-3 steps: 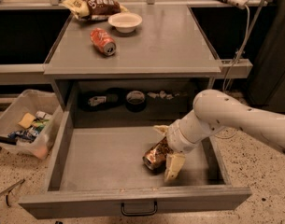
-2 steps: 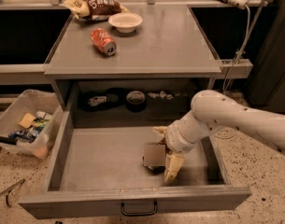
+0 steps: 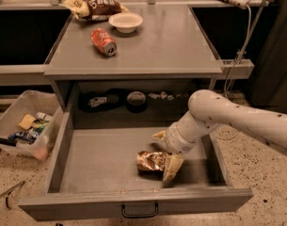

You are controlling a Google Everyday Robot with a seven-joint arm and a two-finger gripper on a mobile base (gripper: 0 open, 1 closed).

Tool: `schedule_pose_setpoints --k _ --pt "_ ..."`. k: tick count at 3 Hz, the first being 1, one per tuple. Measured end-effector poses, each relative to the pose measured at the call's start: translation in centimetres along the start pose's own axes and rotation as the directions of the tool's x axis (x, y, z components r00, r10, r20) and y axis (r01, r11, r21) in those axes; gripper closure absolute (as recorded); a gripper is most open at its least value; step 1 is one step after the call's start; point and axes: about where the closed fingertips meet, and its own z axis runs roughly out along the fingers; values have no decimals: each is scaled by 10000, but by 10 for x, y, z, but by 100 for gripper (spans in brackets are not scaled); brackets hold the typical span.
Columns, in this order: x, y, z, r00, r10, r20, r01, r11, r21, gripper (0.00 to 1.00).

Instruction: Pick orange can from top drawer and place on counter

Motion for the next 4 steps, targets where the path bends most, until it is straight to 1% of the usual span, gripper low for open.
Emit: schedule_pose_setpoints --k 2,3,4 --pt "0 0 0 10000 1 0 -1 10000 6 63" --pt "-1 1 -4 9998 154 81 -155 9998 85 86" --pt "-16 0 -43 9982 395 453 -413 9984 395 100"
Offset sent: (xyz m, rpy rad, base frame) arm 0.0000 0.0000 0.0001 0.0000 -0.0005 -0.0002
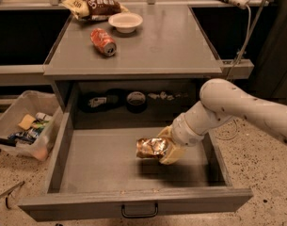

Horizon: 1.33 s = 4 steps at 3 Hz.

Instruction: Pick orange can from top drawer and place on counter

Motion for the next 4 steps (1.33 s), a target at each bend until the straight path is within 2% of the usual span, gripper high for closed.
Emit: schedule_pose_setpoints --k 1,2,3,4 --pt "-34 -8 -71 9924 -300 1190 253 9989 406 100" --pt "-34 -8 -71 9924 -302 1189 255 9988 408 100" --pt "-54 -20 -92 9927 -625 1032 556 9961 691 100" --pt "-101 -44 -138 9798 -1545 1268 1384 9822 1271 100"
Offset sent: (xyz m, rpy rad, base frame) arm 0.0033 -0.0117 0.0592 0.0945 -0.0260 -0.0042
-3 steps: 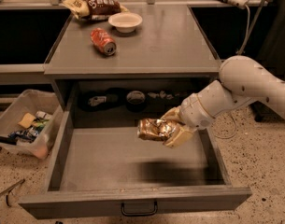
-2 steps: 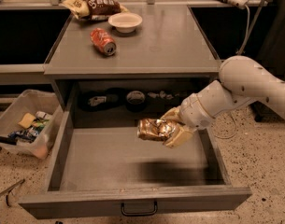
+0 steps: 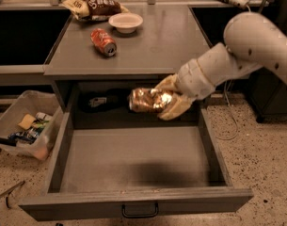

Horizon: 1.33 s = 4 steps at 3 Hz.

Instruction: Pick orange can from top drawer and place on counter

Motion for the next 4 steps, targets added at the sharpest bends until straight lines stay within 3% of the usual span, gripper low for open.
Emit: schedule_pose_setpoints --k 1,2,3,4 --pt "-50 -57 -51 9956 -788 -503 836 9913 1015 100" --pt "-76 -113 -91 9814 -1382 -1331 1671 9566 2387 100" --pt "-74 -180 -116 9707 -1350 -1990 2046 8986 3882 100" --pt "-70 -187 -113 9684 -1431 -2044 2141 8971 3864 100"
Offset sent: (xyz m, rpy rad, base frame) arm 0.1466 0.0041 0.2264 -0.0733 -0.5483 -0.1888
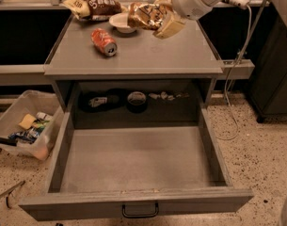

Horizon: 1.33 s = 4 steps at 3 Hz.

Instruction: Pick orange can from top drawer and place on counter

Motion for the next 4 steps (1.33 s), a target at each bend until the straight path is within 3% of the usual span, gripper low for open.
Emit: schedule_pose_setpoints --k 1,2,3,4 --pt "20 -15 20 9997 -115 -228 114 9999 -67 100" --pt "51 -29 36 9984 261 -493 -261 9997 6 100" --pt "83 -34 49 9926 991 -706 -980 9950 192 100" --pt "119 -25 58 9708 2222 -903 -2199 9749 357 100"
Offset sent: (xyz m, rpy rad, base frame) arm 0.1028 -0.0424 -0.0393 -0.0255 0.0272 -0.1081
